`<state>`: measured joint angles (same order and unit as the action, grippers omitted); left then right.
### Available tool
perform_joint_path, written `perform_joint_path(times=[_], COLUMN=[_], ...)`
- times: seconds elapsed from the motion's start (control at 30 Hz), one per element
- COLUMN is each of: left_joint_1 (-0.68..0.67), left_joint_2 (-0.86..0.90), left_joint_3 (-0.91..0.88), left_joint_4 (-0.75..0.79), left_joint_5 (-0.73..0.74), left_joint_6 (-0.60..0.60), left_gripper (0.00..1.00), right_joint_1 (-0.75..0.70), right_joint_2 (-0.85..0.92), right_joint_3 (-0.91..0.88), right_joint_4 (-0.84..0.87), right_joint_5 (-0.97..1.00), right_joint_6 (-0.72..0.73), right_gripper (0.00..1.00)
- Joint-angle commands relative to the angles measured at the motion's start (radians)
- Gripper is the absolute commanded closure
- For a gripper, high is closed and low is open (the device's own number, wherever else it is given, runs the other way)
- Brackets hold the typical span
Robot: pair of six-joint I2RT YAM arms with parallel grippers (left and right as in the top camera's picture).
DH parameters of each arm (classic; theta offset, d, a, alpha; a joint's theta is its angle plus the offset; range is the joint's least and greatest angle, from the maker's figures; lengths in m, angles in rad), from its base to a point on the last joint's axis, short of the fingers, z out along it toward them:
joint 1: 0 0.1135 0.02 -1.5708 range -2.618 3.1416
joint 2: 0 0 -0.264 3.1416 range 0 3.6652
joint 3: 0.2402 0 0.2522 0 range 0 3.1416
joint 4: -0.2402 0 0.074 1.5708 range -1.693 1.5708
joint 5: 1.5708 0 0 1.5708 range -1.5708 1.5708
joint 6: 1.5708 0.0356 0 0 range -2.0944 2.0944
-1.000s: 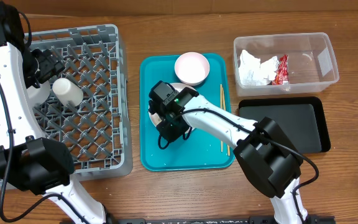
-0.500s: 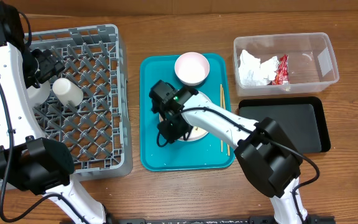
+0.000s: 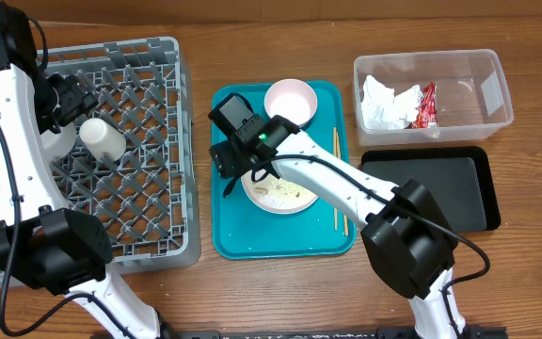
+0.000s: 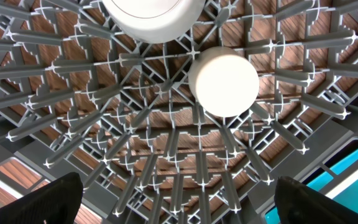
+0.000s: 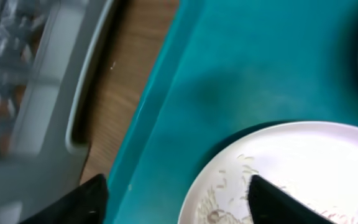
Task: Sort waste into correct bins and load items into the dishwasher
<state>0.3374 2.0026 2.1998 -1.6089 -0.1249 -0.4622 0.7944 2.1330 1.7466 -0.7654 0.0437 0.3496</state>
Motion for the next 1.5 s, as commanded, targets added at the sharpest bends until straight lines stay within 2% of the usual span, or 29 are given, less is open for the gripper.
perform_joint_path(times=[0.0,0.17,0.8,1.07,1.23,1.47], left_joint_1=[-0.003,-0.003,-0.003,-0.003,-0.003,-0.003], left_joint_2=[-0.026,-0.026,-0.026,-0.026,-0.026,-0.026], left_joint_3=[-0.003,-0.003,-0.003,-0.003,-0.003,-0.003], left_joint_4=[-0.002,-0.002,-0.002,-0.002,-0.002,-0.002], left_joint_5=[-0.016,-0.016,-0.016,-0.016,-0.016,-0.016], left_joint_6=[-0.010,-0.010,-0.010,-0.010,-0.010,-0.010], left_gripper=[0.00,0.00,0.00,0.00,0.00,0.00], right_joint_1=[0.002,0.004,0.087,0.090,0.097,0.103], right_joint_2=[0.020,0.047,0.108,0.122,0.153,0.153], right_joint_3=[0.020,0.020,0.020,0.020,0.020,0.020], right_joint_4=[0.003,-0.053,-0.051,-0.050,-0.055,-0.053], right_joint_5=[0.117,0.121,0.199,0.210,0.218,0.222], right_joint_6=[0.206,0.328,0.359,0.367,0.369,0.370], right_gripper=[0.34,0.48,0.55,0.66,0.67,0.79])
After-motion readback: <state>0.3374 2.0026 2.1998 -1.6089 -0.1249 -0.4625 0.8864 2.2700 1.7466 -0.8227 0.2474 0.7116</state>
